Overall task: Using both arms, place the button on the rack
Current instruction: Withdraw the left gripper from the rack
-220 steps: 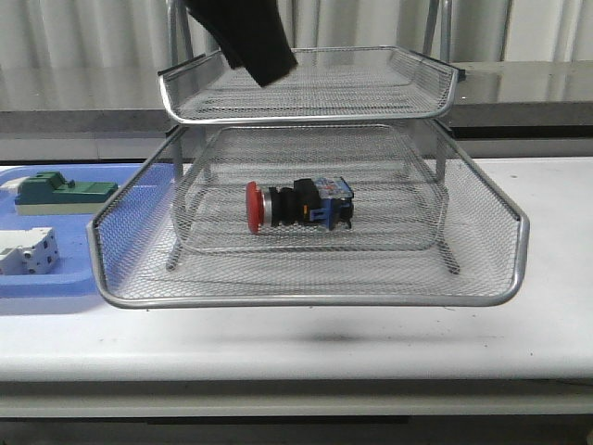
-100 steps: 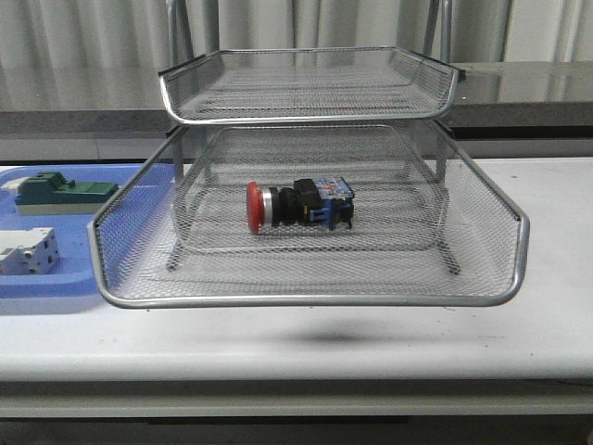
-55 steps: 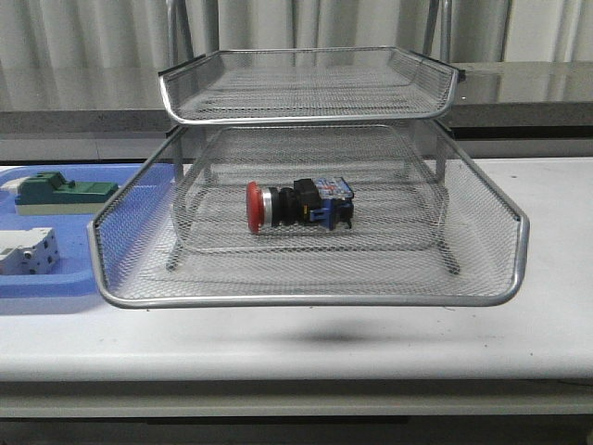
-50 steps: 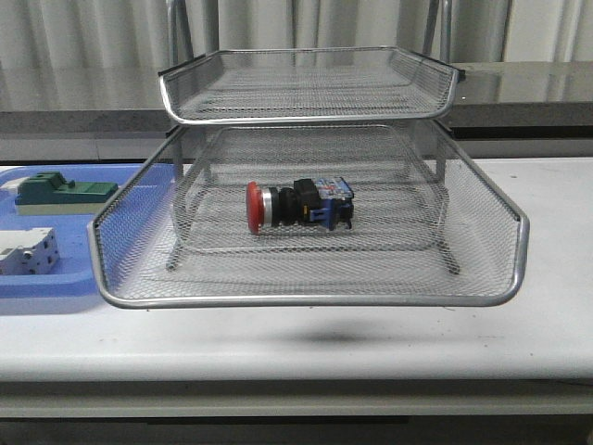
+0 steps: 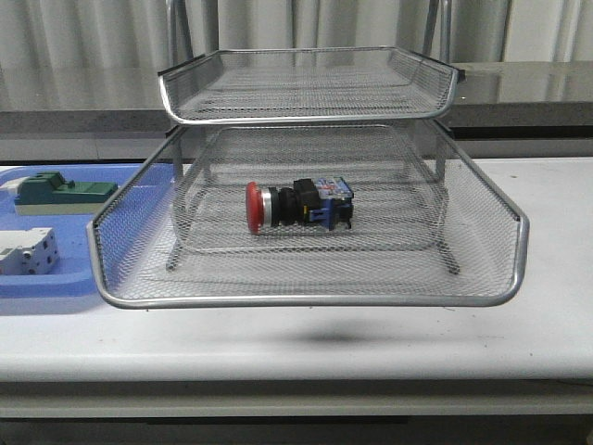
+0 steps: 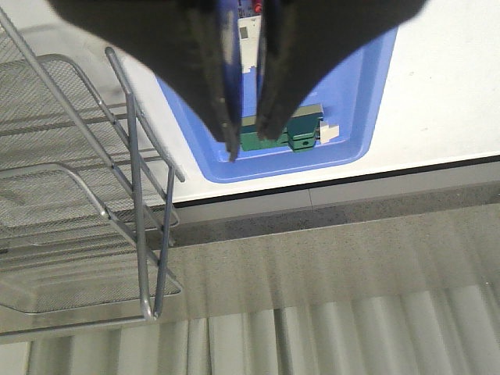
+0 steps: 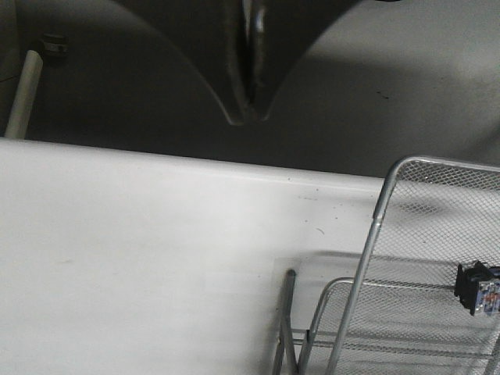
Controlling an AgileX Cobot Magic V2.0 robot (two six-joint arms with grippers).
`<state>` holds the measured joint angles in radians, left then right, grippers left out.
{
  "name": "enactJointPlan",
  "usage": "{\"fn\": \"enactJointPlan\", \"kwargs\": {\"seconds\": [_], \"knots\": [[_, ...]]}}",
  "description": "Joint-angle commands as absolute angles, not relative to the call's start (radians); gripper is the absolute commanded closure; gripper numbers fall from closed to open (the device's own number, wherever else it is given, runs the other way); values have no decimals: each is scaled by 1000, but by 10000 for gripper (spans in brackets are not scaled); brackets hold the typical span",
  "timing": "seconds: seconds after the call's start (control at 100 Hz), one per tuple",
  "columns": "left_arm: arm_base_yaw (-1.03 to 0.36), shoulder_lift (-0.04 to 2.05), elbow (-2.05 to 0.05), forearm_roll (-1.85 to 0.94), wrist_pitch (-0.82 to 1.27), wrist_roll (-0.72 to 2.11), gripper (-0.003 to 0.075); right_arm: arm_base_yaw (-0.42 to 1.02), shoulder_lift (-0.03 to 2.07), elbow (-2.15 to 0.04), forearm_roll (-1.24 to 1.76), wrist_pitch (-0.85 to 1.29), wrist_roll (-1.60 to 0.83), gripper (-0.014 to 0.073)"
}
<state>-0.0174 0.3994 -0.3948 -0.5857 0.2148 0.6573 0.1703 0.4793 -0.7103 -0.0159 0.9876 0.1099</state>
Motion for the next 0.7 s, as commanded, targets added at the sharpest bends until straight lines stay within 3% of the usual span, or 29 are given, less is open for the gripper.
{"fn": "enactJointPlan", "kwargs": {"seconds": [0.0, 0.36, 0.69], "knots": [[-16, 404, -423, -607, 138, 647, 740, 167, 484, -745, -20, 927, 108, 663], [-16, 404, -423, -607, 138, 647, 740, 167, 484, -743, -16, 922, 108, 663], [-16, 404, -423, -607, 138, 647, 740, 167, 528, -714, 20, 725, 106, 663]]}}
